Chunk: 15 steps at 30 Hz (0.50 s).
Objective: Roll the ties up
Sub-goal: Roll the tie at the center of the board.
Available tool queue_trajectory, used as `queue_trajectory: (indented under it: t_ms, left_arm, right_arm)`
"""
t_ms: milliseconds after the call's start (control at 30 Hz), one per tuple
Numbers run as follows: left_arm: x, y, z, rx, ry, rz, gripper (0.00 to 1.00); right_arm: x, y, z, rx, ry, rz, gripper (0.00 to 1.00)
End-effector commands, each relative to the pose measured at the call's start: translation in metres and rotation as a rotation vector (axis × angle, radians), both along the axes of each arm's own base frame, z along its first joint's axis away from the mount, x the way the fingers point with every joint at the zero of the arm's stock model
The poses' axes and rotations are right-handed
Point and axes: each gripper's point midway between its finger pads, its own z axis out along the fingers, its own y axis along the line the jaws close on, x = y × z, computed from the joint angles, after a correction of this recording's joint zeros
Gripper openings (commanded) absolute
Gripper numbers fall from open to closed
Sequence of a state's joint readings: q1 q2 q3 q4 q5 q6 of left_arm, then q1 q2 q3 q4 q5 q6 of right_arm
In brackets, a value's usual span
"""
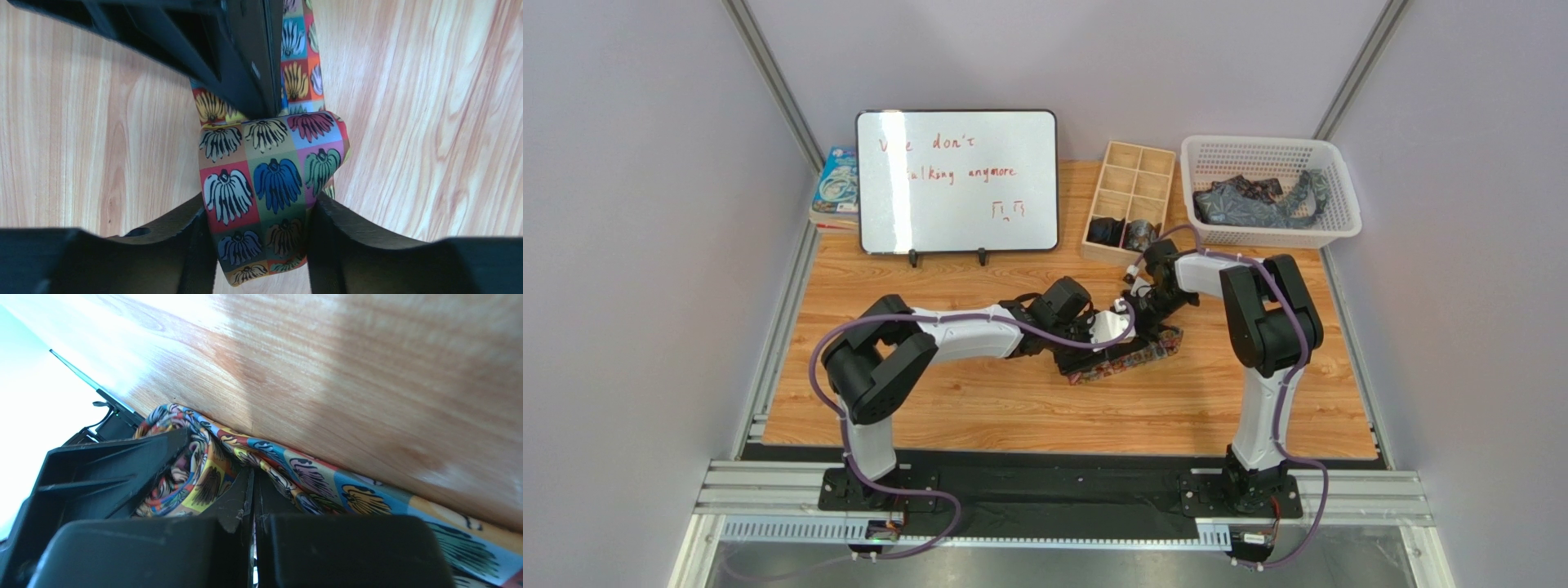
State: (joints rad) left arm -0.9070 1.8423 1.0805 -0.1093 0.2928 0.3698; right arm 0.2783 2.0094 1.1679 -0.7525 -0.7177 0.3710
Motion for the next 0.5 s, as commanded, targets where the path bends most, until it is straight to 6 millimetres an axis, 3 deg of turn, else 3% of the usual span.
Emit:
queue_trajectory:
  t_ms: [0,133,233,267,300,367,467]
  left_arm:
    - [-0.002,0.026,0.001,0.054,0.01,-0.02,0.48]
    - [-0.022,0.043,0.005,0.08,0.089,-0.088,0.42]
    - [-0.033,0.043,0.008,0.079,0.132,-0.126,0.41]
    - [-0.034,0.044,0.001,0.098,0.161,-0.128,0.42]
    - [-0.029,0.038,0.006,0.096,0.161,-0.126,0.42]
    - [-0.034,0.042,-0.005,0.137,0.208,-0.129,0.42]
    - [-0.033,0.041,-0.009,0.152,0.221,-0.127,0.43]
  right_arm:
    - [0.002,-0.038,-0.049,-0.229,-0.04,0.013,0.0]
    - [0.001,-0.045,-0.047,-0.241,-0.05,0.008,0.0]
    - [0.002,-0.04,-0.039,-0.195,-0.068,0.007,0.0]
    - [0.002,-0.037,-0.034,-0.173,-0.075,0.01,0.0]
    - [0.006,-0.032,-0.028,-0.143,-0.099,0.009,0.0]
    - [0.013,-0.02,-0.006,-0.049,-0.141,-0.012,0.02]
    - [0.022,-0.007,0.027,0.06,-0.201,-0.029,0.14]
